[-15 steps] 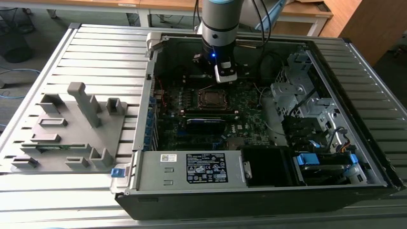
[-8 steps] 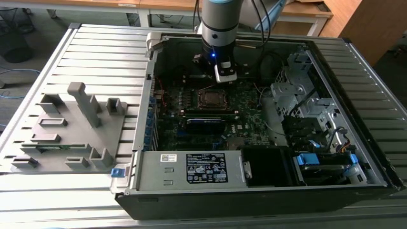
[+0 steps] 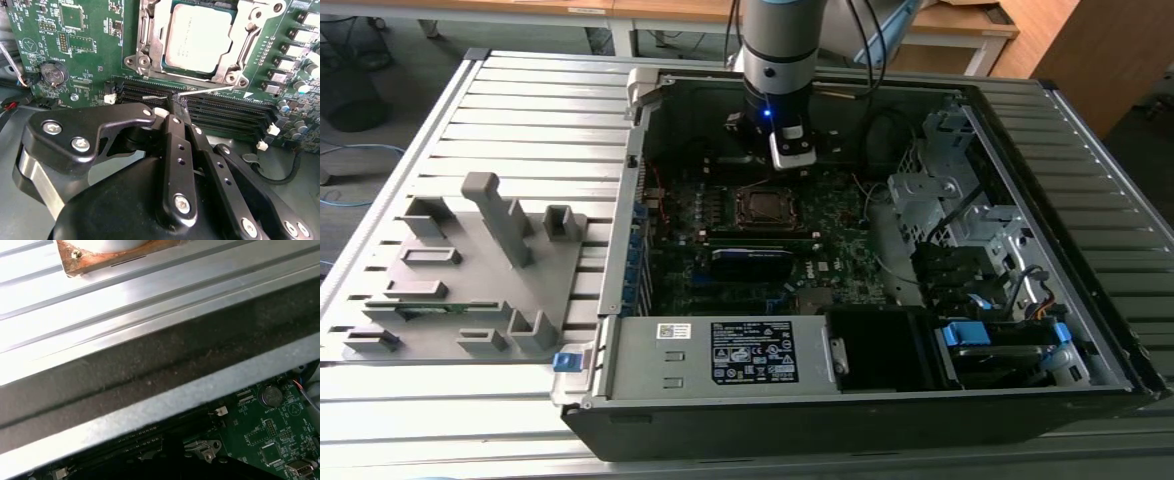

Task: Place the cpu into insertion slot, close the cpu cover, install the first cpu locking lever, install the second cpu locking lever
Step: 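Install the first cpu locking lever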

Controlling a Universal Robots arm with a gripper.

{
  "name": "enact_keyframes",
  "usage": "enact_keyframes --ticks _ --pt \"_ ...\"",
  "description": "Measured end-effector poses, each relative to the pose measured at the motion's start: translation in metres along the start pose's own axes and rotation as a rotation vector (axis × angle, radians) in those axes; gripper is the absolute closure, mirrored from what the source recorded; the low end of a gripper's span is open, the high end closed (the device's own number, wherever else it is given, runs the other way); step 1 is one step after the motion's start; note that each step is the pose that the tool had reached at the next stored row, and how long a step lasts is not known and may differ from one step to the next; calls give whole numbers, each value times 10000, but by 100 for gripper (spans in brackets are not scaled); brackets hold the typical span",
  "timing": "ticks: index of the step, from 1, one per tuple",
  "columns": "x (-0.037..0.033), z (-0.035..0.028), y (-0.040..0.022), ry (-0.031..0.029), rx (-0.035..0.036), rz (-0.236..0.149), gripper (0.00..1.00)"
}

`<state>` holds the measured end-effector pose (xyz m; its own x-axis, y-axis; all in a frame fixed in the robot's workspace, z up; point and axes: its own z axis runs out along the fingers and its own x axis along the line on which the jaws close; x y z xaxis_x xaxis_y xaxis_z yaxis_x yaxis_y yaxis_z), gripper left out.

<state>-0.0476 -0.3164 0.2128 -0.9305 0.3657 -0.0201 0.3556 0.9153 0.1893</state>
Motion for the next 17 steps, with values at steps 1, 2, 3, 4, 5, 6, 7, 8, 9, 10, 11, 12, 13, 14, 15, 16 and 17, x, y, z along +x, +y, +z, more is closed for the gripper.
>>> enact_keyframes --ticks 1,2,3,4,5,6,7,8,9,10,11,12,13,14,15,16,17 --pt "0 4 0 -21 28 -2 89" --pt "0 7 -1 -43 61 -3 89" --pt "0 11 -2 -70 95 -5 89" --pt "0 18 -3 -101 130 -6 89" --pt "0 24 -4 -130 161 -8 89" --pt "1 28 -5 -153 183 -6 89" --pt "1 30 -4 -159 189 -3 89" --pt "2 32 -3 -160 189 0 89" --pt "3 34 0 -162 190 8 89" --pt "5 36 4 -164 190 17 89" --pt "7 39 8 -166 188 30 89" --pt "9 42 13 -170 190 48 89" --pt "11 45 18 -174 191 73 89" --pt "12 47 21 -180 191 103 89" --pt "13 48 21 -183 191 125 89" --pt "13 48 21 -186 193 139 89" --pt "13 50 22 -189 194 156 89"
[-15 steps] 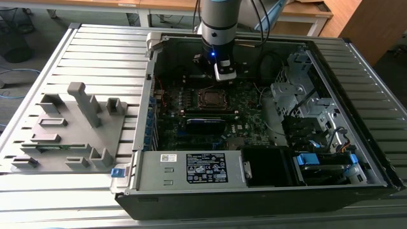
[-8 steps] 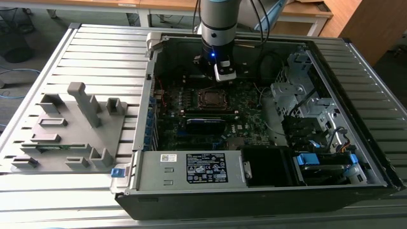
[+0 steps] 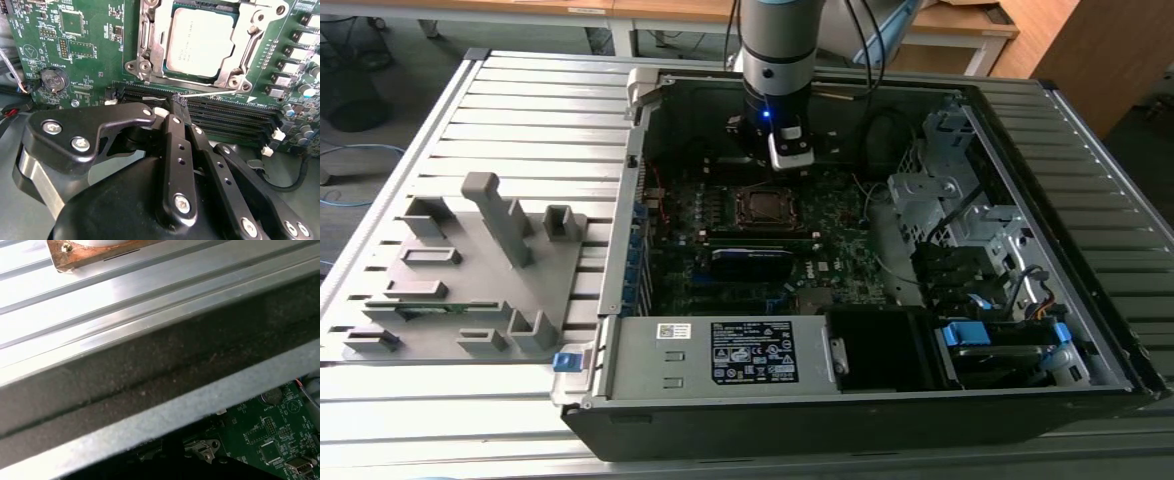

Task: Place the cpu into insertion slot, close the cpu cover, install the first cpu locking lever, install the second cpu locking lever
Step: 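Install the first cpu locking lever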

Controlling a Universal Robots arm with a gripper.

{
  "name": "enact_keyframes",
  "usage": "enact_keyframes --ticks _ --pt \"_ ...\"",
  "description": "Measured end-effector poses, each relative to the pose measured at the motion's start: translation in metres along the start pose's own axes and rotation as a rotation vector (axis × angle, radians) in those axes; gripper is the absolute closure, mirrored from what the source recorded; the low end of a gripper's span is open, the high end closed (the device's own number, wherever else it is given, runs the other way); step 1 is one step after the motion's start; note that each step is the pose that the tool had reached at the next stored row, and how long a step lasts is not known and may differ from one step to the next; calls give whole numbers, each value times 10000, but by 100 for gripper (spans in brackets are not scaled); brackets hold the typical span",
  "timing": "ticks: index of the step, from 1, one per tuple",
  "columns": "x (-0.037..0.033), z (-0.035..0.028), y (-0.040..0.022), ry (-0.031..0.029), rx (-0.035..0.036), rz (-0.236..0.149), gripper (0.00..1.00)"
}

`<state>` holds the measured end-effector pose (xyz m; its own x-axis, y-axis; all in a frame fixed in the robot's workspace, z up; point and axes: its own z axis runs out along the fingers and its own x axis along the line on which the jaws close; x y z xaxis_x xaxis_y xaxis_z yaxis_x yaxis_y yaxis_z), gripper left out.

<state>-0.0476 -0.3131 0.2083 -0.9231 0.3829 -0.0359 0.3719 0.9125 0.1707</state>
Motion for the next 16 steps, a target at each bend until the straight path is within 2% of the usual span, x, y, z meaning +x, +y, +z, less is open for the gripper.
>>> enact_keyframes --ticks 4,9,16 --pt "1 13 -2 -23 2 119 89" --pt "2 28 -3 -98 20 554 89" --pt "3 43 -5 -115 5 696 89"
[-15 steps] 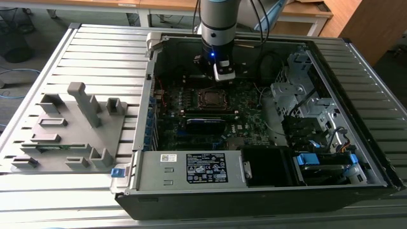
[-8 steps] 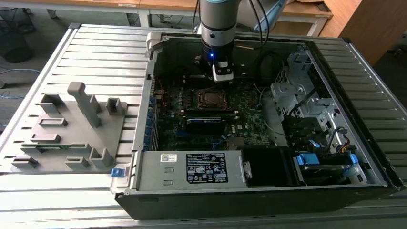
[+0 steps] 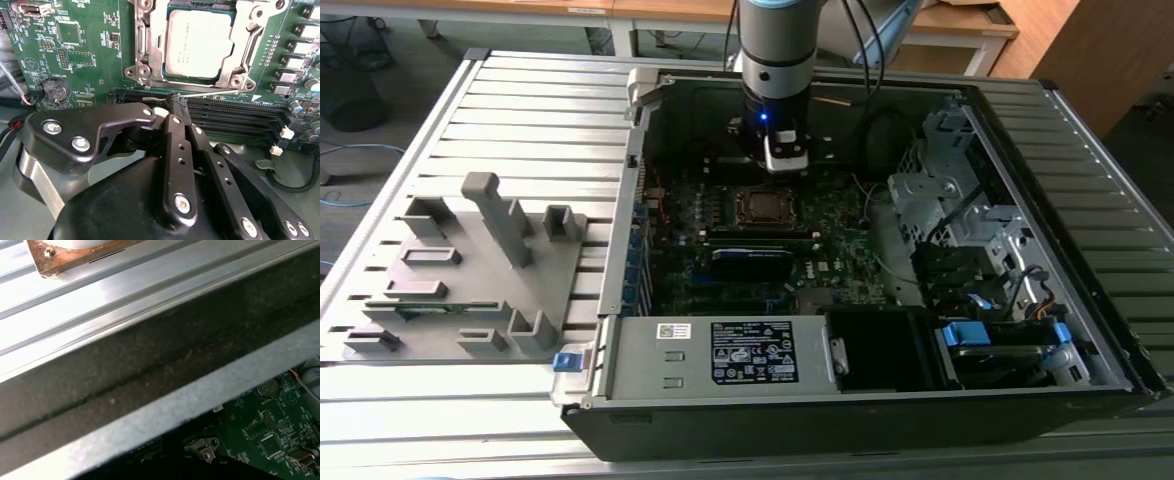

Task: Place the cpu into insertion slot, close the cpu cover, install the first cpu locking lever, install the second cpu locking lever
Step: 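Install the first cpu locking lever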

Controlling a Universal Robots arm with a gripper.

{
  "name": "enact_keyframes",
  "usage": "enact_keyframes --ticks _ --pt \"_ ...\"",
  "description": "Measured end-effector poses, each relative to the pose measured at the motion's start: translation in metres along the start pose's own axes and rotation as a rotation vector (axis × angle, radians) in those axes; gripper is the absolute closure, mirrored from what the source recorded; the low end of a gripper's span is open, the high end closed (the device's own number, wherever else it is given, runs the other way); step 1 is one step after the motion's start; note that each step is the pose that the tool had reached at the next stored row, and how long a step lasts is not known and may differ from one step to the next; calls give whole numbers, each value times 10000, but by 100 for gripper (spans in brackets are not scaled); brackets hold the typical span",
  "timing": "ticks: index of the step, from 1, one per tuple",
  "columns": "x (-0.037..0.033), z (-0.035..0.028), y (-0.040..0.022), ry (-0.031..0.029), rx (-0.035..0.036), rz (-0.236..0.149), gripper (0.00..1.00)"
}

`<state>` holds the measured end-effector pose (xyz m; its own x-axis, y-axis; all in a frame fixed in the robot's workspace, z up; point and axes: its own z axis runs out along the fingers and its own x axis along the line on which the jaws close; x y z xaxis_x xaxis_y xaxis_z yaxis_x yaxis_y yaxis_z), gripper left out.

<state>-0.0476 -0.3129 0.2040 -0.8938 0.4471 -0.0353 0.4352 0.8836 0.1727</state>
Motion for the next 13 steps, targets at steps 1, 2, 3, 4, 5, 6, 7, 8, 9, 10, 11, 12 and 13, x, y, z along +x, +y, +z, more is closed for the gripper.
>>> enact_keyframes --ticks 1,2,3,4,5,6,7,8,9,10,11,12,13 --pt "0 4 0 -1 -3 15 89" --pt "0 8 -1 -4 -2 31 89" --pt "0 12 -2 -7 0 50 89" --pt "1 14 -3 -10 1 69 89" --pt "1 18 -3 -19 2 120 89" --pt "2 23 -4 -37 5 219 89" --pt "2 27 -5 -55 9 324 89" --pt "1 31 -5 -72 13 422 89" --pt "1 32 -6 -86 17 506 89" --pt "1 32 -6 -88 17 528 89" --pt "1 32 -6 -89 16 529 89" --pt "1 33 -6 -89 14 530 89" --pt "2 33 -6 -89 12 531 89"
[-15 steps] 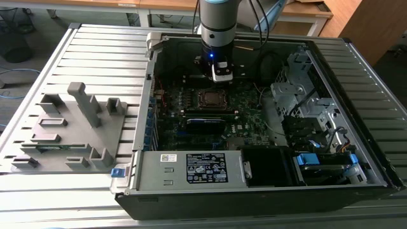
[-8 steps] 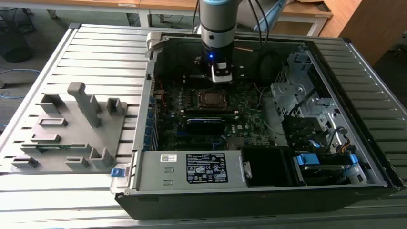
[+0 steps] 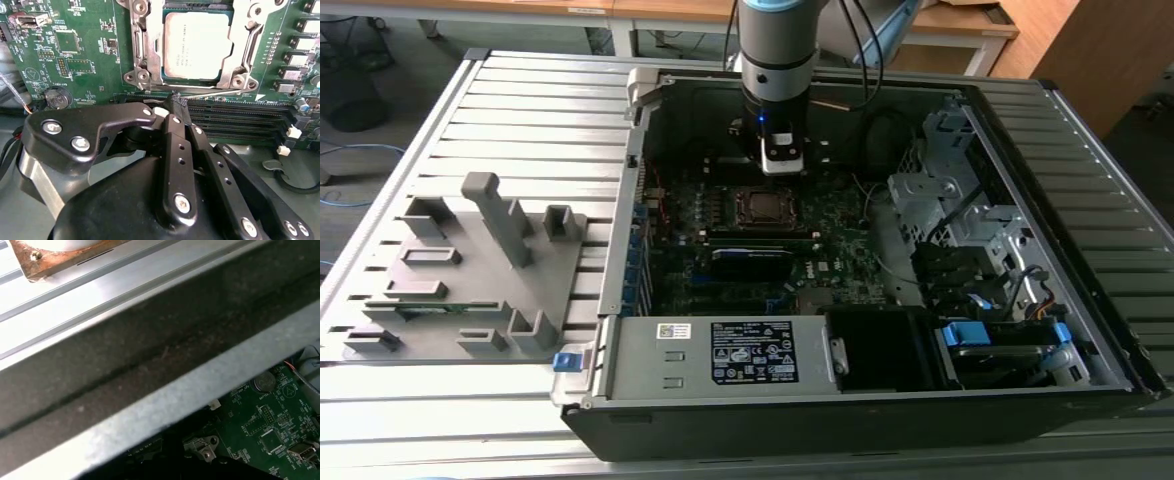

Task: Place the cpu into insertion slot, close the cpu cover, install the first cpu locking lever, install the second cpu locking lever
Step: 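Install the first cpu locking lever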

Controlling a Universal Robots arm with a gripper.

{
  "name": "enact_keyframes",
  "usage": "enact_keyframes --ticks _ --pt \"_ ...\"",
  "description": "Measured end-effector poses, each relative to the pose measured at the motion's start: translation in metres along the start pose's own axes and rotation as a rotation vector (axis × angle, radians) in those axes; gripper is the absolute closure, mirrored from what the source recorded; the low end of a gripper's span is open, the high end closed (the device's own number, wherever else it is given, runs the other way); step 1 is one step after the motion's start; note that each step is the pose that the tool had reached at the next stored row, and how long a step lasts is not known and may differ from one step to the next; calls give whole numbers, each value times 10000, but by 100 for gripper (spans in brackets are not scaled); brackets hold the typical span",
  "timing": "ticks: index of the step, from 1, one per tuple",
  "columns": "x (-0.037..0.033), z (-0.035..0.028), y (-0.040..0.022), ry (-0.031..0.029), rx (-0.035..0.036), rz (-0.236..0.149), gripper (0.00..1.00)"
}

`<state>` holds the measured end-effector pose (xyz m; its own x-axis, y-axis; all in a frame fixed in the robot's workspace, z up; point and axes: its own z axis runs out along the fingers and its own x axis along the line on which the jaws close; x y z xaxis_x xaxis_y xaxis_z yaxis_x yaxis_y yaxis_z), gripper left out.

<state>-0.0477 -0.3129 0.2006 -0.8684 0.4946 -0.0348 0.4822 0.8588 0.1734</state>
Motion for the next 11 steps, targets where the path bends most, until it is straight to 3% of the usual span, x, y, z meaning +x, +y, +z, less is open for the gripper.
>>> enact_keyframes --ticks 3,11 --pt "0 0 0 73 -133 19 89" --pt "8 0 -5 76 -158 19 89"
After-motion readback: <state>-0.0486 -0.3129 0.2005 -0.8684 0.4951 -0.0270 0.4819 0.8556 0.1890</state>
